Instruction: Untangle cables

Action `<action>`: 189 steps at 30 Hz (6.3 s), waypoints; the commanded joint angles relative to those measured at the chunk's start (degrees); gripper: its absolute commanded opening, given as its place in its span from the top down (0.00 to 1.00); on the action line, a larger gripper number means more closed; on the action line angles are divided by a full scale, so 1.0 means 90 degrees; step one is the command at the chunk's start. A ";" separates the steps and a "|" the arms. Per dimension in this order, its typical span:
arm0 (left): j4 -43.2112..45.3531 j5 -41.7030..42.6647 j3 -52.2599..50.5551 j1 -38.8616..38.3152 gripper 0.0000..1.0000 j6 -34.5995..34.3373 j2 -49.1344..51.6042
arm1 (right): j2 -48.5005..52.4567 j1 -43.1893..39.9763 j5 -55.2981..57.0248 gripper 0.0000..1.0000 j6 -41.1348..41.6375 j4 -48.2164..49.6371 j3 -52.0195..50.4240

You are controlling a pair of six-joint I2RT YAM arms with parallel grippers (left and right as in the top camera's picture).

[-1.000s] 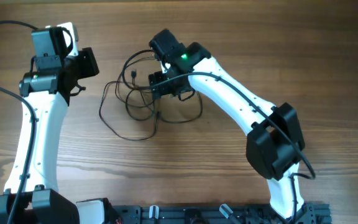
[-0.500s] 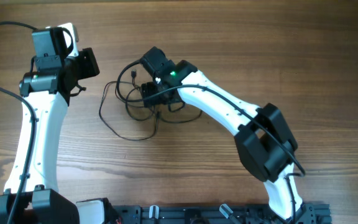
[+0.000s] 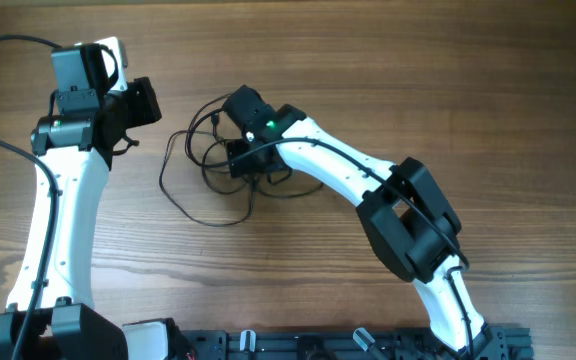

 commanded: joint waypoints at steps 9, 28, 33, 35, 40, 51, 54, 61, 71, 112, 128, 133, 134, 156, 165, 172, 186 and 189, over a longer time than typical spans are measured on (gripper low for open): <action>-0.0022 0.0294 0.0027 0.0034 0.43 -0.0058 0.0019 | 0.0401 0.0267 0.0289 0.38 0.0624 0.0228 -0.0017; -0.0070 0.0313 0.0027 0.0034 0.42 -0.0061 0.0019 | -0.0214 0.0250 0.1746 0.95 0.0296 -0.0549 0.0287; -0.0078 0.0340 0.0027 0.0034 0.42 -0.0061 0.0019 | -0.0930 0.0170 0.1744 0.95 0.0192 -0.0772 0.0435; -0.0092 0.0342 0.0027 0.0034 0.42 -0.0058 0.0019 | -0.1353 0.0131 0.1571 0.95 -0.0085 -0.0777 0.0444; -0.0097 0.0442 0.0027 0.0034 0.42 -0.0056 0.0019 | -0.2725 -0.0044 0.1411 0.95 -0.0474 -0.0826 0.0449; -0.0126 0.0510 0.0027 0.0029 0.42 -0.0058 0.0019 | -0.3708 -0.0738 0.1489 0.88 -0.0619 -0.1384 0.0447; -0.0131 0.0510 0.0027 0.0029 0.42 -0.0058 0.0019 | -0.3711 -0.0738 0.1503 0.92 -0.0607 -0.1285 0.0447; -0.0163 0.0508 0.0027 0.0029 0.42 -0.0056 0.0019 | -0.3546 -0.0741 0.1593 0.78 0.0032 -0.1681 0.0316; -0.0160 0.0508 0.0027 0.0029 0.42 -0.0056 0.0019 | -0.1753 -0.0738 0.1761 0.73 0.1090 -0.1894 0.0250; -0.0141 0.0532 0.0027 0.0029 0.42 -0.0056 0.0019 | -0.0002 -0.0415 0.1450 0.43 0.2237 -0.1195 0.0250; -0.0143 0.0532 0.0027 0.0029 0.42 -0.0056 0.0019 | 0.0396 -0.0415 0.1214 0.41 0.2050 -0.0855 0.0250; -0.0143 0.0532 0.0027 0.0029 0.42 -0.0053 0.0019 | 0.0432 -0.0415 0.1217 0.48 0.2047 -0.0889 0.0250; -0.0143 0.0532 0.0027 0.0029 0.42 -0.0053 0.0019 | 0.0435 -0.0415 0.1214 0.55 0.2050 -0.0891 0.0250; -0.0168 0.0532 0.0027 0.0029 0.42 -0.0053 0.0019 | -0.0991 -0.0517 0.1243 0.95 0.0838 -0.1134 0.0661; -0.0175 0.0534 0.0027 0.0029 0.42 -0.0056 0.0019 | -0.2936 -0.1083 0.1263 0.95 0.0452 -0.1156 0.0661; -0.0172 0.0534 0.0027 0.0029 0.41 -0.0053 0.0019 | -0.4136 -0.1644 0.1290 0.95 0.0355 -0.1005 0.0743; -0.0168 0.0629 0.0027 0.0029 0.41 -0.0034 0.0019 | -0.4435 -0.2329 0.3162 0.95 -0.0622 -0.2618 0.2807; -0.0170 0.0651 0.0027 0.0029 0.41 -0.0032 0.0019 | -0.4512 -0.2329 0.2822 0.95 -0.1161 -0.2475 0.3514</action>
